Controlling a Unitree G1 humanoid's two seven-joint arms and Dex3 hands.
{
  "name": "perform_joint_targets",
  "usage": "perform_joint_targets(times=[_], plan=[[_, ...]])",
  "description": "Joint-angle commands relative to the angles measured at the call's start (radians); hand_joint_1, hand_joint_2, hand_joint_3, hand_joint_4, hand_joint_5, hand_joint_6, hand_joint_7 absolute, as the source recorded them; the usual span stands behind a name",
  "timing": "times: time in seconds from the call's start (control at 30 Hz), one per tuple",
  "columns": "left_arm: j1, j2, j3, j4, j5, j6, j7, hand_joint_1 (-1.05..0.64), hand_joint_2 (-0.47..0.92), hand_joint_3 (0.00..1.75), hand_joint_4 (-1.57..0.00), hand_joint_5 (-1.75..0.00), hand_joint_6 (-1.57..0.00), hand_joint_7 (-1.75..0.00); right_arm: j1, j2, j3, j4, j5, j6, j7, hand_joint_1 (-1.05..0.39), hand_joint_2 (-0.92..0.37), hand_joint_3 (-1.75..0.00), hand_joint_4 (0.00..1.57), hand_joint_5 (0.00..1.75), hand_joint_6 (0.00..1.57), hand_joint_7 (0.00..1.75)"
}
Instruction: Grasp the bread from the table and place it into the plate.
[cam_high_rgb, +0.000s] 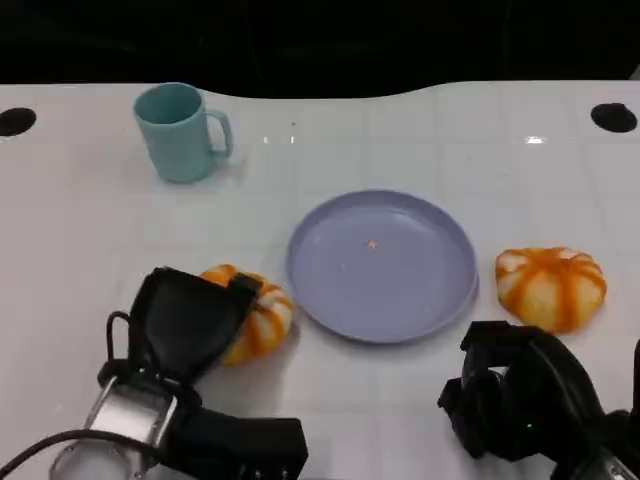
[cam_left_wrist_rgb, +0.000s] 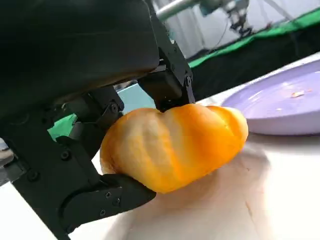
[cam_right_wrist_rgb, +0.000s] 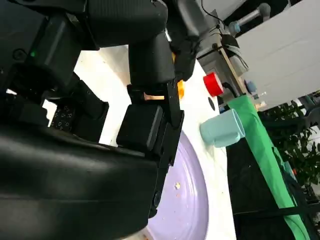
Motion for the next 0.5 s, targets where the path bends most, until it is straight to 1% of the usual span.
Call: perform_joint_targets(times=[0.03, 0.07, 0.1, 0.13, 0.17, 0.23, 0.3, 0.33, 0.37, 0.4, 0.43, 0.47, 0.5], plan=[[0.035, 0.045, 0.036, -0.083, 0.011, 0.019, -0.025, -0.26, 0.41, 1.24, -1.09, -1.75, -1.12, -0.52, -0.002, -0.016, -0.005, -0.001, 0.003, 0.001, -0.005, -1.05, -0.02, -1.49, 1.48, 1.46, 1.57, 0.99], [0.042, 0.049, 0.044, -0.1, 0.011, 0.019, -0.016, -0.25, 0.4, 1.25, -1.1, -1.75, -1.15, -0.52, 0.0, -0.017, -0.004, -0.004, 0.002, 0.004, -0.006, -1.05, -0.02, -1.49, 1.48, 1.46, 1.57, 1.0], [0.047, 0.051, 0.05, -0.111, 0.011, 0.018, -0.007, -0.25, 0.4, 1.28, -1.11, -1.75, -1.14, -0.57, 0.001, -0.017, -0.004, -0.007, 0.002, 0.007, -0.007, -1.05, -0.02, -1.49, 1.48, 1.46, 1.57, 1.0], [0.052, 0.05, 0.058, -0.131, 0.016, 0.029, -0.017, -0.25, 0.39, 1.3, -1.11, -1.75, -1.11, -0.66, 0.002, -0.016, -0.004, -0.008, 0.003, 0.008, -0.007, -1.05, -0.02, -1.5, 1.48, 1.47, 1.57, 1.0], [0.055, 0.048, 0.065, -0.149, 0.021, 0.038, -0.028, -0.25, 0.39, 1.32, -1.11, -1.75, -1.05, -0.68, 0.002, -0.016, -0.003, -0.01, 0.004, 0.01, -0.008, -1.05, -0.01, -1.5, 1.48, 1.47, 1.57, 1.0], [0.056, 0.045, 0.074, -0.173, 0.031, 0.054, -0.05, -0.26, 0.4, 1.31, -1.12, -1.75, -1.01, -0.62, 0.003, -0.015, -0.004, -0.012, 0.005, 0.012, -0.008, -1.05, -0.01, -1.5, 1.48, 1.47, 1.57, 1.0], [0.052, 0.042, 0.078, -0.187, 0.042, 0.063, -0.062, -0.27, 0.4, 1.29, -1.12, -1.75, -1.04, -0.6, 0.001, -0.015, -0.005, -0.008, 0.008, 0.012, -0.005, -1.05, 0.0, -1.51, 1.48, 1.47, 1.57, 1.0], [0.047, 0.039, 0.082, -0.189, 0.039, 0.053, -0.042, -0.26, 0.38, 1.29, -1.11, -1.75, -1.05, -0.62, -0.001, -0.015, -0.006, -0.004, 0.007, 0.009, -0.004, -1.05, 0.0, -1.51, 1.48, 1.47, 1.57, 1.0], [0.039, 0.039, 0.086, -0.183, 0.032, 0.03, -0.006, -0.25, 0.32, 1.33, -1.1, -1.75, -0.97, -1.05, -0.002, -0.016, -0.007, 0.001, 0.007, 0.006, -0.003, -1.05, 0.0, -1.51, 1.48, 1.46, 1.57, 1.0], [0.028, 0.038, 0.089, -0.174, 0.022, 0.004, 0.028, -0.25, 0.29, 1.37, -1.09, -1.75, -0.9, -1.31, -0.004, -0.016, -0.008, 0.005, 0.007, 0.003, -0.001, -1.05, 0.0, -1.52, 1.48, 1.46, 1.57, 1.0], [0.012, 0.037, 0.089, -0.161, 0.02, -0.018, 0.051, -0.26, 0.29, 1.39, -1.09, -1.75, -0.86, -1.49, -0.006, -0.015, -0.009, 0.008, 0.007, 0.001, -0.001, -1.05, 0.0, -1.52, 1.48, 1.46, 1.57, 1.0], [-0.001, 0.035, 0.088, -0.149, 0.02, -0.033, 0.066, -0.28, 0.3, 1.39, -1.08, -1.75, -0.82, -1.62, -0.007, -0.015, -0.01, 0.01, 0.006, 0.0, -0.002, -1.05, 0.0, -1.52, 1.48, 1.46, 1.57, 0.99], [-0.012, 0.033, 0.088, -0.137, 0.02, -0.048, 0.08, -0.3, 0.32, 1.38, -1.07, -1.75, -0.8, -1.69, -0.008, -0.015, -0.01, 0.011, 0.004, -0.002, -0.003, -1.05, 0.0, -1.52, 1.48, 1.46, 1.57, 1.0]])
